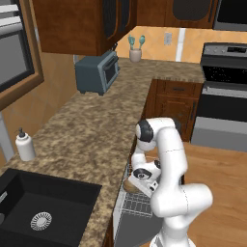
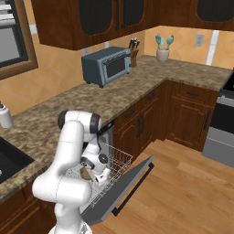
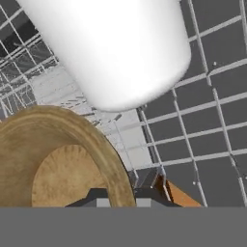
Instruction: Pick up the cup and bowl from the counter, place them in the dishwasher, and close the dishwasher door.
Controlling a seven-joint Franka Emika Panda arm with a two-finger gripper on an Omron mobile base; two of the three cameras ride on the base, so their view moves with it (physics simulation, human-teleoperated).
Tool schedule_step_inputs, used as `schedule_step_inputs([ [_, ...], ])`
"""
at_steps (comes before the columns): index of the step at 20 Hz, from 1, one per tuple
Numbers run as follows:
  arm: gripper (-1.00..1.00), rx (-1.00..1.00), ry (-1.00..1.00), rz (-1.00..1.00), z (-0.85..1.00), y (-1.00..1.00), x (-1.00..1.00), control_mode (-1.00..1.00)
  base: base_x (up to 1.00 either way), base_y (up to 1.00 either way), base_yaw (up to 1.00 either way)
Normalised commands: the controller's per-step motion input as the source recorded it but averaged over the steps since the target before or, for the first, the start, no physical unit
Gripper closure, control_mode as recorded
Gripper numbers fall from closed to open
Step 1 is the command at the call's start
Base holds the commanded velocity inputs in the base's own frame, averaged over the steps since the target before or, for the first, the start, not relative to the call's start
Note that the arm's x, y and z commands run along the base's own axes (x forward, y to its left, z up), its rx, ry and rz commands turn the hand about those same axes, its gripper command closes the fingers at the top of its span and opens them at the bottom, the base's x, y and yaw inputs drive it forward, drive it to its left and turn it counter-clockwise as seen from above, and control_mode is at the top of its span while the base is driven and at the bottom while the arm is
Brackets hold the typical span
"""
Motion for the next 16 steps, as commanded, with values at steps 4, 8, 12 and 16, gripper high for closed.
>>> schedule_step_inputs([
  [4, 1.00, 0.03, 0.03, 0.00, -0.70, 0.08, 0.54, -1.00, 0.00, 0.00, 0.00],
  [8, 1.00, 0.05, 0.02, 0.00, -0.64, 0.00, 0.53, -1.00, 0.00, 0.00, 0.00],
  [12, 1.00, 0.06, 0.05, 0.00, -0.64, 0.00, 0.52, -1.00, 0.00, 0.00, 0.00],
  [16, 1.00, 0.08, 0.01, 0.00, -0.30, 0.00, 0.04, -1.00, 0.00, 0.00, 0.00],
])
